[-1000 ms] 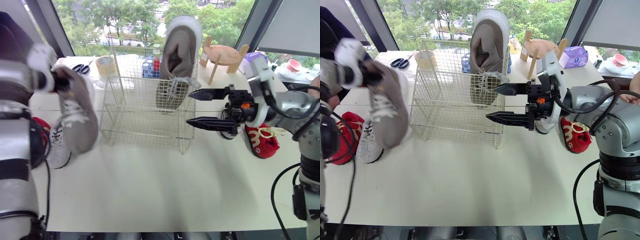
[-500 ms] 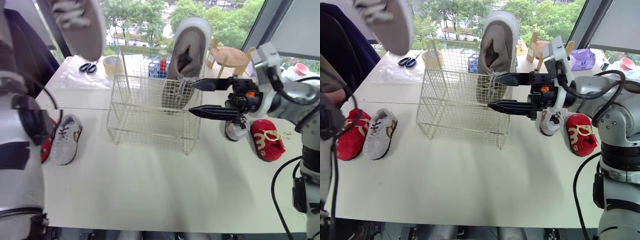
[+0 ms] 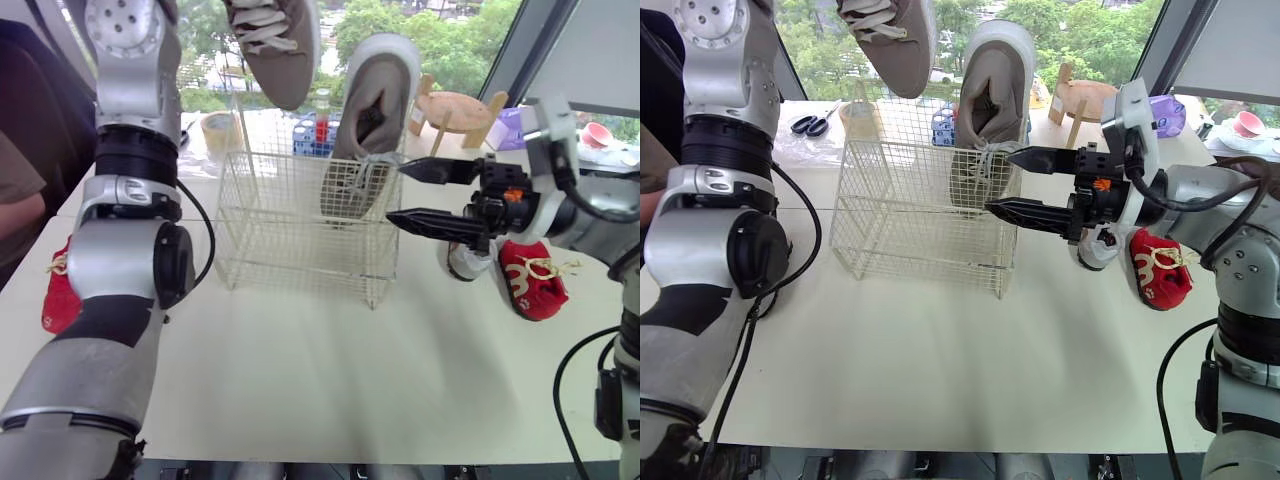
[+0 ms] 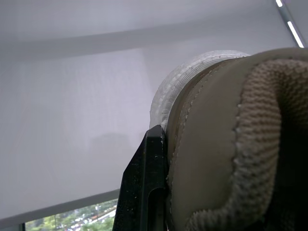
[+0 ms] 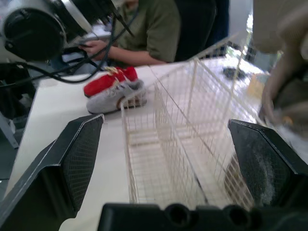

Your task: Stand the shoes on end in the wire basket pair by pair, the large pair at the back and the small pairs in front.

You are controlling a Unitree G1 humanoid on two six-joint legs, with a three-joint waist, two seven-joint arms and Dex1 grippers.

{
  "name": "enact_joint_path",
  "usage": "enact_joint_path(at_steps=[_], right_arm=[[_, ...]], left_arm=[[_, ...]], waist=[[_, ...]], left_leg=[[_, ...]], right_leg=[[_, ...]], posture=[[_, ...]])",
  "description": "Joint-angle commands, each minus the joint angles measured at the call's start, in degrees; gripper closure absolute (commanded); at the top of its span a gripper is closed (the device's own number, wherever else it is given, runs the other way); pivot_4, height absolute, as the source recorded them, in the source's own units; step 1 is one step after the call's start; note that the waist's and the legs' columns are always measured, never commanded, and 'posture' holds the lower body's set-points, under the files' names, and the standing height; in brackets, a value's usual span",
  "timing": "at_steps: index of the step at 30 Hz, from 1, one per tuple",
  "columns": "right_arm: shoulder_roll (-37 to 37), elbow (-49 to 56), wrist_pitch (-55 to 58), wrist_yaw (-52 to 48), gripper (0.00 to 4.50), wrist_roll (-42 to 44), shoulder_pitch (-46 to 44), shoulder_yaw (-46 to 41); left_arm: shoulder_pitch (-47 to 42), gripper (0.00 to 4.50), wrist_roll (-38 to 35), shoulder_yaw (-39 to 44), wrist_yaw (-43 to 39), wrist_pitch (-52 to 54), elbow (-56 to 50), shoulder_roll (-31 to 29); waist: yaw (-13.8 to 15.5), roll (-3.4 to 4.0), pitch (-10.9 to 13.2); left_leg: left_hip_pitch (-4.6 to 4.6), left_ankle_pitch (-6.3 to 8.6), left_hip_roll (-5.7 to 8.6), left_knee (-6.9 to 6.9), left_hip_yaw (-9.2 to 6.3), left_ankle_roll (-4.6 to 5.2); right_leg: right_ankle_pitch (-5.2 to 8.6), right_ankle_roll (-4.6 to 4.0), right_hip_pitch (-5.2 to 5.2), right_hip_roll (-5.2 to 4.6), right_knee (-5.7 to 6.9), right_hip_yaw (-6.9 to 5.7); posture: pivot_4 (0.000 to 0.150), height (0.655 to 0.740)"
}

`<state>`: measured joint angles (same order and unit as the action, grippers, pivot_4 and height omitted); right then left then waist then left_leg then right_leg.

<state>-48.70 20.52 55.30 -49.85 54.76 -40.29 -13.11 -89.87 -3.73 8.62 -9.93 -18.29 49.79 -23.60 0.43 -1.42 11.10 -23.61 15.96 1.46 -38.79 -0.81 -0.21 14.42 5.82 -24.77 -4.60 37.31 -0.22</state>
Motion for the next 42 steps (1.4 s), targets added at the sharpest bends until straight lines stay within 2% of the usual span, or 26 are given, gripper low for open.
enact_joint_path(at_steps=[1,16,19,26,30,34,35,38,42], right_arm=[[-1.02,1.44,-0.65,0.92,0.0,1.36,0.47,-3.05],[-0.57,-0.97,-2.53,-0.29,0.0,0.53,0.45,-1.37],[-0.59,-1.63,-2.88,-0.77,0.0,0.15,0.18,-1.04],[-0.38,-1.9,-3.44,-1.05,0.0,0.08,0.62,-0.78],[0.21,-2.28,-3.93,-0.97,0.0,-0.26,0.63,-0.3],[0.74,-2.95,-4.5,-1.54,0.0,-0.61,0.46,0.56],[0.79,-3.17,-4.65,-1.67,0.0,-0.77,0.38,0.77],[1.0,-3.98,-5.03,-2.42,0.0,-1.21,-0.07,1.62],[0.81,-4.66,-3.23,-1.44,0.0,-1.49,-0.53,2.61]], left_arm=[[-1.2,4.49,1.4,0.27,2.6,-1.11,-3.89,-1.09],[11.59,4.49,-0.75,0.74,2.26,12.95,-22.08,1.06],[14.63,4.49,1.06,-0.74,2.28,13.68,-25.14,1.3],[24.59,4.49,4.21,-5.41,0.19,22.52,-31.0,1.89],[29.1,4.49,2.71,-4.91,0.42,29.08,-34.77,3.04],[32.88,4.49,1.1,-5.32,-2.7,33.66,-39.68,2.77],[33.33,3.48,0.6,-5.08,-3.13,34.49,-40.71,2.72],[34.88,2.33,-1.68,-4.23,-5.1,40.26,-44.41,2.2],[37.39,0.27,-3.25,-4.18,-7.72,46.46,-49.57,0.42]], waist=[[-0.08,0.0,0.0],[0.27,0.01,-0.01],[0.28,0.01,-0.01],[0.28,0.03,-0.02],[0.13,0.04,-0.04],[0.15,0.11,-0.09],[0.18,0.13,-0.11],[0.3,0.17,-0.13],[0.36,0.16,-0.13]], left_leg=[[0.0,0.01,-0.01,-0.02,0.03,0.02],[0.02,0.09,-0.01,-0.33,0.07,0.16],[0.02,0.09,-0.01,-0.33,0.07,0.16],[0.03,0.09,-0.01,-0.33,0.08,0.16],[0.05,0.11,-0.03,-0.32,0.08,0.17],[0.09,0.13,-0.03,-0.32,0.11,0.19],[0.1,0.13,-0.03,-0.32,0.12,0.2],[0.14,0.14,-0.03,-0.33,0.13,0.21],[0.13,0.13,-0.02,-0.38,0.1,0.21]], right_leg=[[0.0,0.0,0.0,0.0,0.0,0.01],[-0.12,0.22,0.19,-0.01,-0.08,0.08],[-0.13,0.22,0.19,-0.01,-0.08,0.08],[-0.13,0.21,0.2,-0.02,-0.07,0.09],[-0.13,0.21,0.2,0.0,-0.07,0.11],[-0.13,0.21,0.22,-0.02,-0.08,0.13],[-0.13,0.21,0.23,-0.02,-0.08,0.14],[-0.13,0.21,0.27,-0.02,-0.07,0.14],[-0.13,0.21,0.3,-0.02,-0.04,0.14]], posture=[[0.15,0.74],[0.15,0.74],[0.15,0.74],[0.15,0.74],[0.15,0.74],[0.15,0.74],[0.15,0.74],[0.15,0.74],[0.15,0.74]])
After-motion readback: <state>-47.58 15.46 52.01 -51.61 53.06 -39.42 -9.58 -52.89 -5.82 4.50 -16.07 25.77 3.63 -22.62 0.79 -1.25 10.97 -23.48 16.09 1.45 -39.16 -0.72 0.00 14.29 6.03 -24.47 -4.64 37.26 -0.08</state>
